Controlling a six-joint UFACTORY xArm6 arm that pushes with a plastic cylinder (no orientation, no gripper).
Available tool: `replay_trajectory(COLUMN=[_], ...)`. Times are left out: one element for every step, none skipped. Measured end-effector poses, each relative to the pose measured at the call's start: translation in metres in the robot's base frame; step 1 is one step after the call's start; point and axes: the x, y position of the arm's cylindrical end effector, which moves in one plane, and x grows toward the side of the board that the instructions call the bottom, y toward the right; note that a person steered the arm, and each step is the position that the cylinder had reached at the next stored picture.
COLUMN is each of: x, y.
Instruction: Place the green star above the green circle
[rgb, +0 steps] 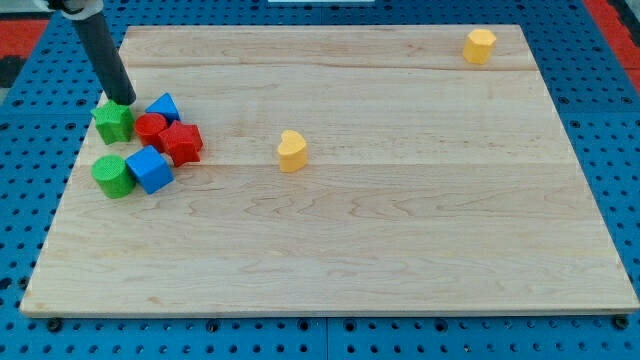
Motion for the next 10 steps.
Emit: replay_trajectory(x=[-0.006,-0.013,0.01,0.041,0.072,0.071,0.046,0.016,0.007,0.012], y=[0.0,-0.021,-0.039,-0.034,-0.032,-0.04,-0.054,-0.053,-0.037,-0.034])
